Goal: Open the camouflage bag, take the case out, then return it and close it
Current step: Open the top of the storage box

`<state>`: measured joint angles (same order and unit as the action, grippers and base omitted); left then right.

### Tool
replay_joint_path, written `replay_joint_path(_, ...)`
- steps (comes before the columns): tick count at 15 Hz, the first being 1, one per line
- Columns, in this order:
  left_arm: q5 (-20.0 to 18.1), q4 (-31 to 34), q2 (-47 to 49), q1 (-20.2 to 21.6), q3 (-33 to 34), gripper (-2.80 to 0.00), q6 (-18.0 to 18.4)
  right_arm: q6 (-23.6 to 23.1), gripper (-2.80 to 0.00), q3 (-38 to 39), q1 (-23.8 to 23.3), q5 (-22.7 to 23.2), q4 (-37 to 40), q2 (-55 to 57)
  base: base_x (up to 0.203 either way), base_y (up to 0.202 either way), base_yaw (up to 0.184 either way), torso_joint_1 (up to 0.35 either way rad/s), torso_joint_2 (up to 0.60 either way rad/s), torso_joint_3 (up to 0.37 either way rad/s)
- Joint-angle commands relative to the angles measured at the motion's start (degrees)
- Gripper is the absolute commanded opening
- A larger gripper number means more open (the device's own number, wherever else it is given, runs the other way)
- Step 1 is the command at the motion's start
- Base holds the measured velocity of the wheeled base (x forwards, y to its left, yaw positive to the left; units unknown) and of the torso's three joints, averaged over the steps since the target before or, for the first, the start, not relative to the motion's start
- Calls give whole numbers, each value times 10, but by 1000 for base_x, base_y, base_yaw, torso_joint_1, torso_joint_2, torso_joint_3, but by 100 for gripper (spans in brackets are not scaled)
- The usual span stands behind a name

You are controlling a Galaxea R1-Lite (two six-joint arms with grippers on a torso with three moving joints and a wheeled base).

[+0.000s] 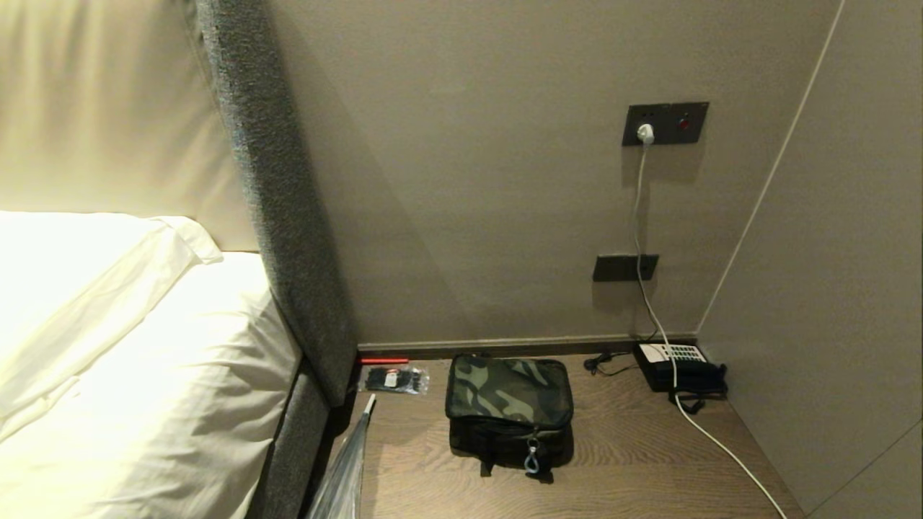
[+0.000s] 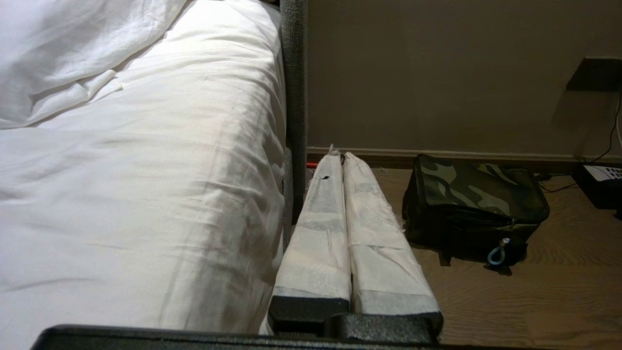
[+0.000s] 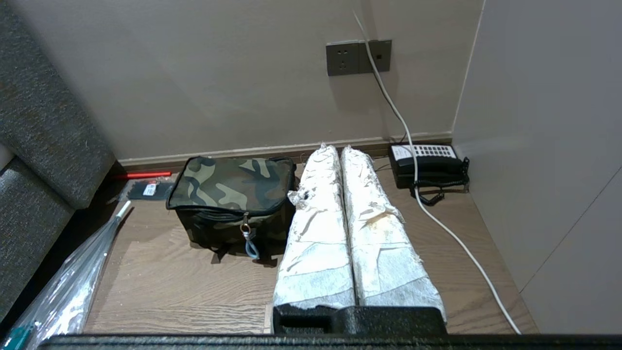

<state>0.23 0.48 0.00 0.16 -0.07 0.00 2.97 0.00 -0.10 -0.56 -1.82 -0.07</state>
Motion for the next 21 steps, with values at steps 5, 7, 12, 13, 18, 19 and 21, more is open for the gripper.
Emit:
replay_joint_path(5, 0, 1, 0, 0, 0, -280, 0, 0, -280, 8, 0, 0, 0, -11, 0, 0, 0, 0, 0, 0)
replay_joint_path(7, 0, 0, 0, 0, 0, -280, 0, 0, -280, 8, 0, 0, 0, -11, 0, 0, 0, 0, 0, 0)
replay_joint_path(12, 0, 0, 0, 0, 0, -280, -1, 0, -280, 8, 0, 0, 0, -11, 0, 0, 0, 0, 0, 0)
replay_joint_path(13, 0, 0, 0, 0, 1, -280, 0, 0, -280, 8, 0, 0, 0, -11, 0, 0, 0, 0, 0, 0)
replay_joint_path(18, 0, 1, 0, 0, 0, -280, 0, 0, -280, 8, 0, 0, 0, -11, 0, 0, 0, 0, 0, 0)
replay_joint_path(19, 0, 0, 0, 0, 1, -280, 0, 0, -280, 8, 0, 0, 0, -11, 0, 0, 0, 0, 0, 0)
replay_joint_path(21, 0, 1, 0, 0, 1, -280, -1, 0, -280, 8, 0, 0, 0, -11, 0, 0, 0, 0, 0, 0)
